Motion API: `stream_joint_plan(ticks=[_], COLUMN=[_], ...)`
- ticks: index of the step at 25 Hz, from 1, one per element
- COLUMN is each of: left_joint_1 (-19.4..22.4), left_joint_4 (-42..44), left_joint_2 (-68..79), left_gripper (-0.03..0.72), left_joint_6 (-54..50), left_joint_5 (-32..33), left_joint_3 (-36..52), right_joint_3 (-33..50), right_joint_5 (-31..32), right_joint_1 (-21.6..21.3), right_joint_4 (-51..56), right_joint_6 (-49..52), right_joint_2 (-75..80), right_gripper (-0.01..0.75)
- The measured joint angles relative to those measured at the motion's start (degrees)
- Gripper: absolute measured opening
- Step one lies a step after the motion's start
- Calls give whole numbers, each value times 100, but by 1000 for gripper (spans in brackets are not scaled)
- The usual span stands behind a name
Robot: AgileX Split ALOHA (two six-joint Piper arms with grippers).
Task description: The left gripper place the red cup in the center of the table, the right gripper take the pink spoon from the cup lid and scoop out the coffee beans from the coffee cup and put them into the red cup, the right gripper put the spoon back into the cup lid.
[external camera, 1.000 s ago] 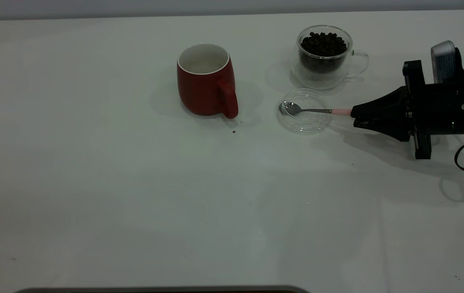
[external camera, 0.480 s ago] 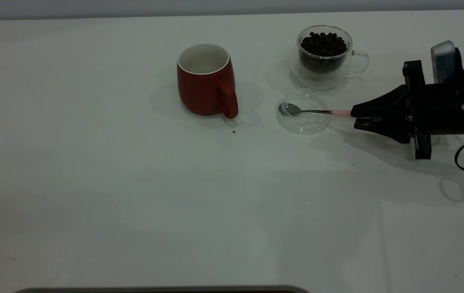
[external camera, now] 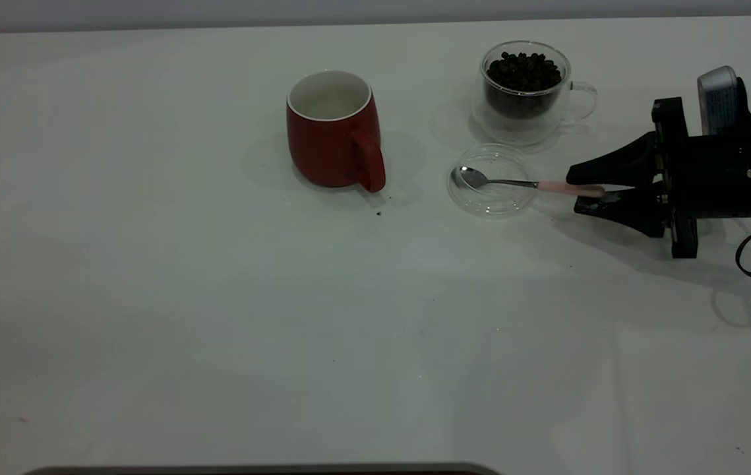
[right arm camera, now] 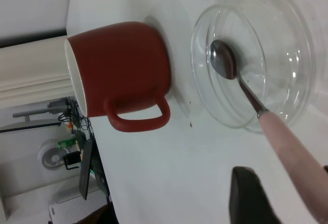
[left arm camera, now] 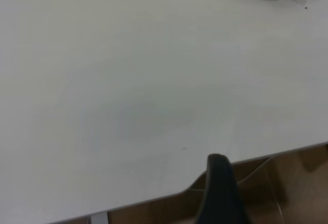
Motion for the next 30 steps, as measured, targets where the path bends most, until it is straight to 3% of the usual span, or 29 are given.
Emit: stream_joint_plan(ticks=[9, 15, 24, 30], left_joint_1=[0, 0, 0, 0], left_joint_4=[0, 0, 0, 0], left_joint_2=[0, 0, 0, 0], left_gripper=[586, 586, 586, 586], left_joint_6=[0, -5, -14, -14], left_joint_5=[0, 0, 0, 0], left_joint_3=[0, 0, 0, 0], right_joint_3=[0, 0, 0, 0], right_joint_5=[0, -12, -74, -117], right_joint_1=[0, -203, -1025, -1292], right_joint_4=[0, -222, -1401, -2865], right_joint_6=[68, 175, 788, 1895], right_joint_2=[0, 0, -513, -1322], right_gripper=[538, 547, 548, 548])
